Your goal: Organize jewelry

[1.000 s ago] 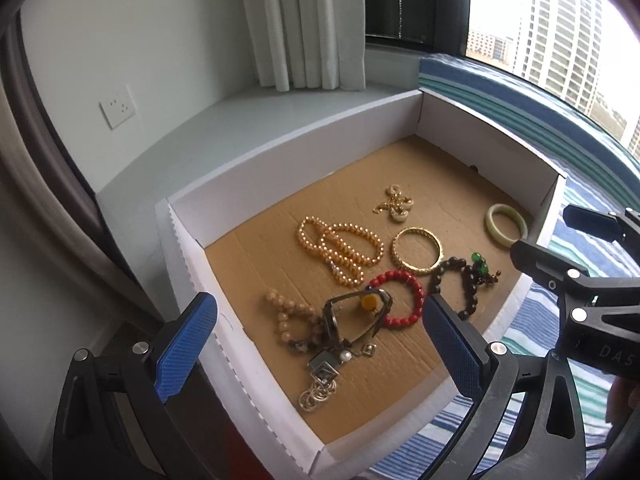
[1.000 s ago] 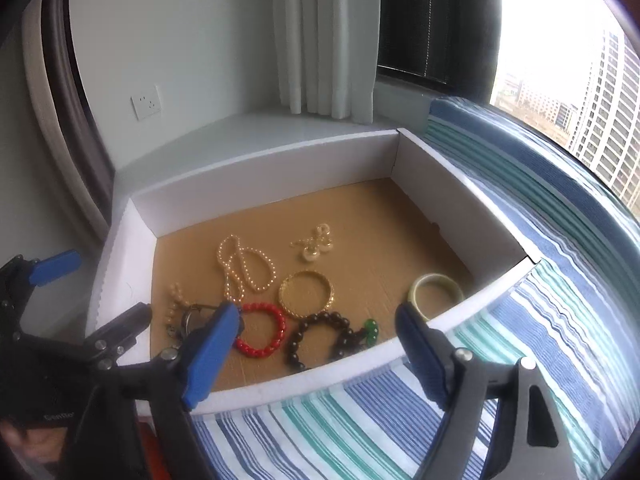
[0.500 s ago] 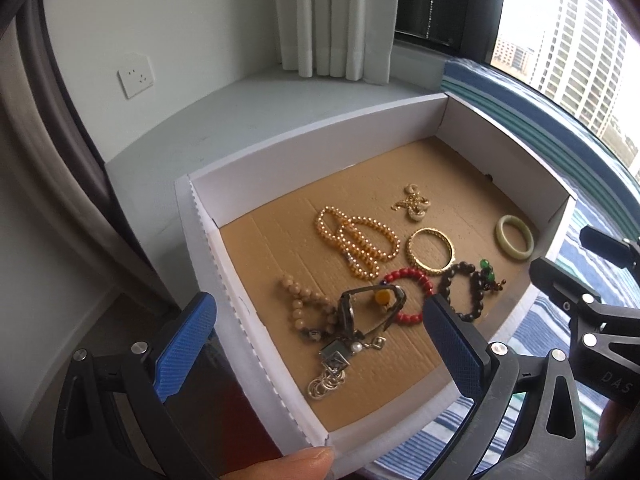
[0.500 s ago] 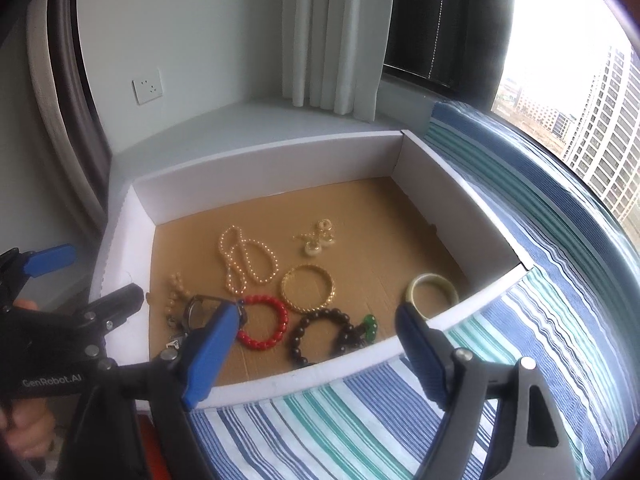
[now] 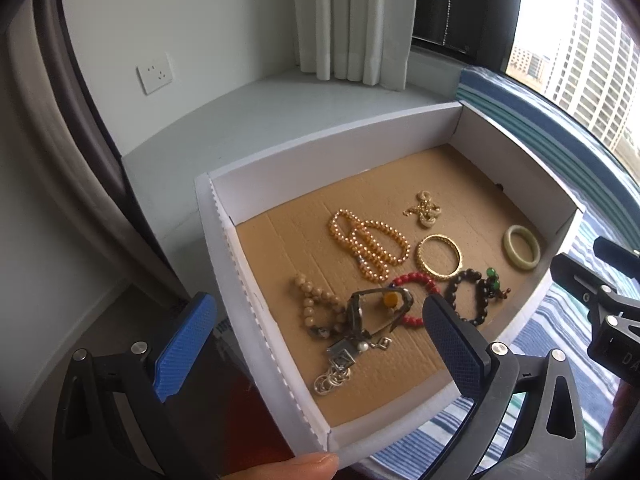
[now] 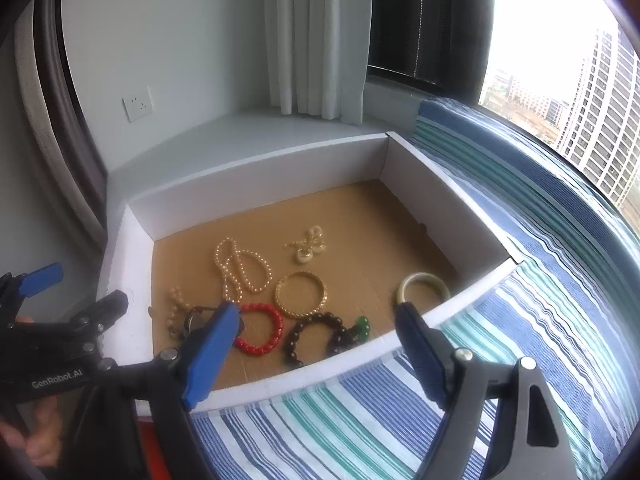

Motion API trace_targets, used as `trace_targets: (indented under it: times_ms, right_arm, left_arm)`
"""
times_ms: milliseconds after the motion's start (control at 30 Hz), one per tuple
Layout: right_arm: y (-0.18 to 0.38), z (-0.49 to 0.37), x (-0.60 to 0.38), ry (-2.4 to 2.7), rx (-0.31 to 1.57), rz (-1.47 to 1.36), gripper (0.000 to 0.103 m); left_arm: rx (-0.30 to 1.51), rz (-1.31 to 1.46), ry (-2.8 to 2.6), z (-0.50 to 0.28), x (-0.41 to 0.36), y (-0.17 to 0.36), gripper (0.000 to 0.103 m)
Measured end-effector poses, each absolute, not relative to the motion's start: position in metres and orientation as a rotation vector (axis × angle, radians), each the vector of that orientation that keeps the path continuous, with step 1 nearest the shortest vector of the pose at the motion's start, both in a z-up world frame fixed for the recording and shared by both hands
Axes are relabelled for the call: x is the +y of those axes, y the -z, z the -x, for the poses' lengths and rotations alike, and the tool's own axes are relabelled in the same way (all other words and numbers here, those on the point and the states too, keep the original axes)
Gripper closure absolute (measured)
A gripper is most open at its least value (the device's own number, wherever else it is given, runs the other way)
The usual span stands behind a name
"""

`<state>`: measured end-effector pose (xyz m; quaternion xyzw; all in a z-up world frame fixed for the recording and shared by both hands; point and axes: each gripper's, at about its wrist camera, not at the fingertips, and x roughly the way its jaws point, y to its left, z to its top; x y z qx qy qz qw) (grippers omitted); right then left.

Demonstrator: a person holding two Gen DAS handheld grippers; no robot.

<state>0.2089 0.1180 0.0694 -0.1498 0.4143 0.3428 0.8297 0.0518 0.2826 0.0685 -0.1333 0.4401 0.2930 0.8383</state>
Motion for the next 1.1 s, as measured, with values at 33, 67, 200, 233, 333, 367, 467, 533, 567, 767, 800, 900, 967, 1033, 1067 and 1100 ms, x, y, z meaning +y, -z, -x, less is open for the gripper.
trace_targets:
  times_ms: [33, 67, 200, 233, 333, 367, 467, 533, 567, 767, 800, 900, 967, 1033, 1067, 1100]
  right_arm:
    - [-0.071, -0.209, 0.117, -0.723, 0.879, 0.318, 0.021]
    - [-0.073, -0.208, 0.116, -0.717, 0.876, 0.323, 0.021]
    - [-0.08, -0.204, 0.115, -0.705, 0.858, 0.343, 0.021]
    - [-0.082, -0.203, 0.115, -0.706, 0.855, 0.345, 0.021]
    - [-0.086, -0.198, 0.117, -0.715, 0.849, 0.355, 0.021]
    - [-0.087, -0.196, 0.118, -0.72, 0.848, 0.361, 0.021]
    - [-0.088, -0.193, 0.121, -0.729, 0.848, 0.375, 0.021]
    - [-0.088, -0.192, 0.123, -0.733, 0.852, 0.379, 0.021]
    - [-0.088, -0.192, 0.123, -0.733, 0.853, 0.381, 0.021]
    - [-0.089, -0.191, 0.123, -0.723, 0.854, 0.382, 0.021]
    - [-0.089, -0.192, 0.123, -0.723, 0.856, 0.381, 0.021]
    - [-0.09, -0.191, 0.123, -0.72, 0.854, 0.391, 0.021]
    - [-0.089, -0.191, 0.124, -0.716, 0.85, 0.402, 0.021]
    - [-0.089, -0.191, 0.124, -0.713, 0.853, 0.402, 0.021]
    - [-0.088, -0.191, 0.124, -0.712, 0.855, 0.401, 0.021]
    - [-0.088, -0.192, 0.125, -0.711, 0.857, 0.4, 0.021]
  left_arm:
    - [0.929, 0.281, -0.618, -0.051, 0.282, -0.071, 0.0]
    - [0.924, 0.276, -0.617, -0.05, 0.28, -0.073, 0.0]
    - [0.927, 0.273, -0.594, -0.048, 0.275, -0.08, 0.0]
    - [0.925, 0.269, -0.594, -0.048, 0.274, -0.081, 0.0]
    - [0.924, 0.255, -0.611, -0.048, 0.272, -0.083, 0.0]
    - [0.923, 0.252, -0.619, -0.048, 0.271, -0.083, 0.0]
    - [0.918, 0.245, -0.634, -0.048, 0.272, -0.085, 0.0]
    - [0.914, 0.243, -0.637, -0.047, 0.273, -0.086, 0.0]
    - [0.914, 0.244, -0.638, -0.048, 0.273, -0.086, 0.0]
    - [0.919, 0.248, -0.65, -0.048, 0.274, -0.084, 0.001]
    - [0.917, 0.248, -0.656, -0.048, 0.274, -0.084, 0.001]
    - [0.915, 0.244, -0.658, -0.048, 0.274, -0.085, 0.001]
    - [0.916, 0.238, -0.656, -0.048, 0.273, -0.085, 0.001]
    - [0.916, 0.235, -0.653, -0.048, 0.272, -0.085, 0.0]
    - [0.915, 0.235, -0.652, -0.048, 0.271, -0.085, 0.001]
    - [0.914, 0.236, -0.651, -0.048, 0.272, -0.085, 0.001]
